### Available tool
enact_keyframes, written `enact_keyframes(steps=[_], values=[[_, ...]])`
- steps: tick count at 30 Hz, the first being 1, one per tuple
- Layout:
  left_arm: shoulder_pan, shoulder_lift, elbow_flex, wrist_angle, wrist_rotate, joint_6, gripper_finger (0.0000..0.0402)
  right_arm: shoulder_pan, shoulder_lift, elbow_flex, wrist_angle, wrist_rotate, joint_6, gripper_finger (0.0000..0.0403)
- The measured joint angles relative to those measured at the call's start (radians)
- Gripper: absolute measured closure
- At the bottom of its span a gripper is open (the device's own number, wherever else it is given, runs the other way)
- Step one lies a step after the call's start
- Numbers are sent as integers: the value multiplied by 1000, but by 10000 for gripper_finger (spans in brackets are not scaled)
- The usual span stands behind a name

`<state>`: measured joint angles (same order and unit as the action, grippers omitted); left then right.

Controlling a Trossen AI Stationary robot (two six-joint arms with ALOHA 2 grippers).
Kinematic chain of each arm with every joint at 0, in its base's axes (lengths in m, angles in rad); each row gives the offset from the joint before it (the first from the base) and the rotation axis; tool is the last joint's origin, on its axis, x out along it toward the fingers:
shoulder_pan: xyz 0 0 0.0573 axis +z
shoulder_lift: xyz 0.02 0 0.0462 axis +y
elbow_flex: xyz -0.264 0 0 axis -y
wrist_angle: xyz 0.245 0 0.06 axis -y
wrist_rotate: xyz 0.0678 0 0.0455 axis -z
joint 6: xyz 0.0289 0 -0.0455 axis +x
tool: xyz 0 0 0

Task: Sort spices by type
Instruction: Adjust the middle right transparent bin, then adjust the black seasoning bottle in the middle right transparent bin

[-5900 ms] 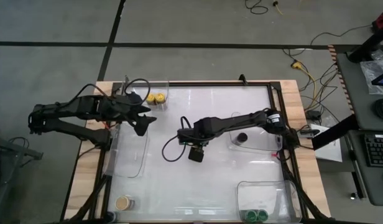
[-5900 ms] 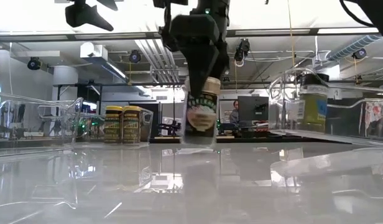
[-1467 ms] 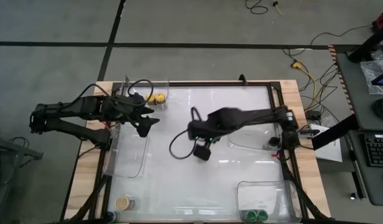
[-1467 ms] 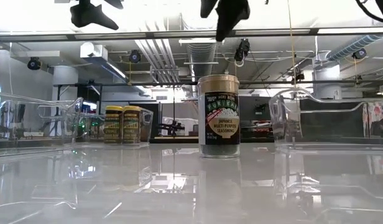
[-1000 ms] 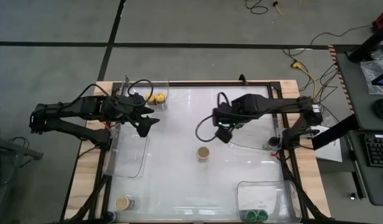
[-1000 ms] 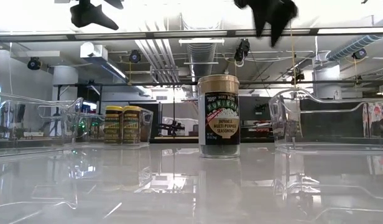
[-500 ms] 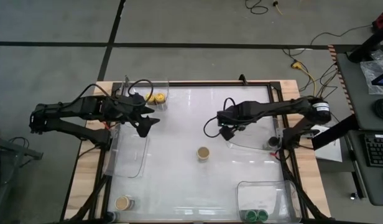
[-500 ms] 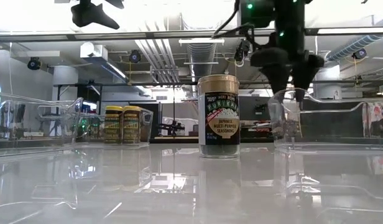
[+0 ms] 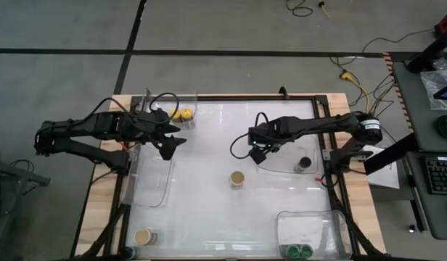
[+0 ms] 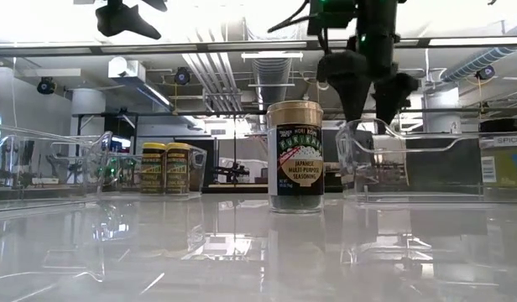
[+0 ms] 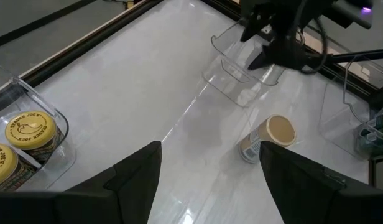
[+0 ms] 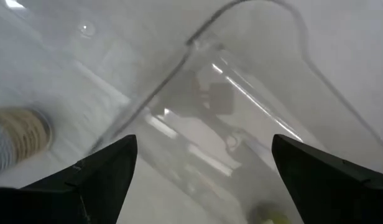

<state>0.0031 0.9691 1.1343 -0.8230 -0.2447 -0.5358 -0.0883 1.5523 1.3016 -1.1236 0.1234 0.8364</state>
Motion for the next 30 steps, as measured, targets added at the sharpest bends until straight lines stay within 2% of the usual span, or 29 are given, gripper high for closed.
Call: enact_keyframes(steps=[6,11,16,21,30], values=[[0,0,0,0,0,3,145,3,-65,43,-185,0,-43,39],[0,0,0,0,-1,3,145,-5,-141,-19,-289,11,-63,39],[0,0,0,1,-1,3,145,-16,-222,-132,-295,64,7,39],[0,0,0,1,-2,4,145,-15,-277,-243,-311,87,-29,39],[0,0,0,23,-10,26,145,-17,-334,-283,-359,87,-104,39]])
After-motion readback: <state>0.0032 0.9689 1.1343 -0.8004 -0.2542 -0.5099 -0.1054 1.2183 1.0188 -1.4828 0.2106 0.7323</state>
